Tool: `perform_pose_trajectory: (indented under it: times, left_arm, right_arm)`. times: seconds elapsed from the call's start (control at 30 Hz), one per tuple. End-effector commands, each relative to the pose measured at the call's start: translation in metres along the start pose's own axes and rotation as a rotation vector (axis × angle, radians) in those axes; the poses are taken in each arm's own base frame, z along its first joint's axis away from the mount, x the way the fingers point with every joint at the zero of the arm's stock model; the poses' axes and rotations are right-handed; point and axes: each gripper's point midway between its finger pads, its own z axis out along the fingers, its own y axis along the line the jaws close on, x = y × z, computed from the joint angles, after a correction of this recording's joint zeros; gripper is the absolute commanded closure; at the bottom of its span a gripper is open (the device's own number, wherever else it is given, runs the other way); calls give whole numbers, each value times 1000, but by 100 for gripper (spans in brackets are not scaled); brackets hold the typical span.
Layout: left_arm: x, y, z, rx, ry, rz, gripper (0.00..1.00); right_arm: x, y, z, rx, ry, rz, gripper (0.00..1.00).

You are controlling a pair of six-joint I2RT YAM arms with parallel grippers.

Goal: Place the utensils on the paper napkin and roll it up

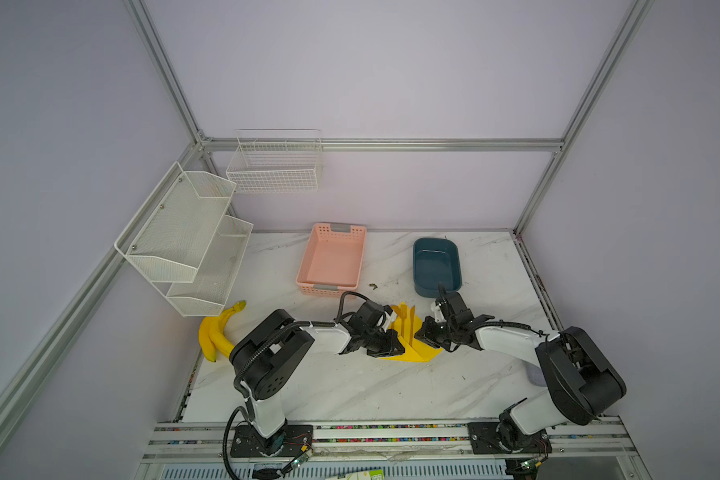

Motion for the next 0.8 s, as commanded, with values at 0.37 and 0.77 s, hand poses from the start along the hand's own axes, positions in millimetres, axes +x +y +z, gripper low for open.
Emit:
perform_pose_trajectory:
  times: [0.37, 0.77]
  left_arm:
    - [-19, -23, -3, 46, -35, 52, 88]
    - [-19, -24, -3, 50, -37, 49, 88]
  right_arm:
    - [-1, 10, 11, -123, 40, 16, 79]
    - [0, 6, 14, -119, 49, 18, 77]
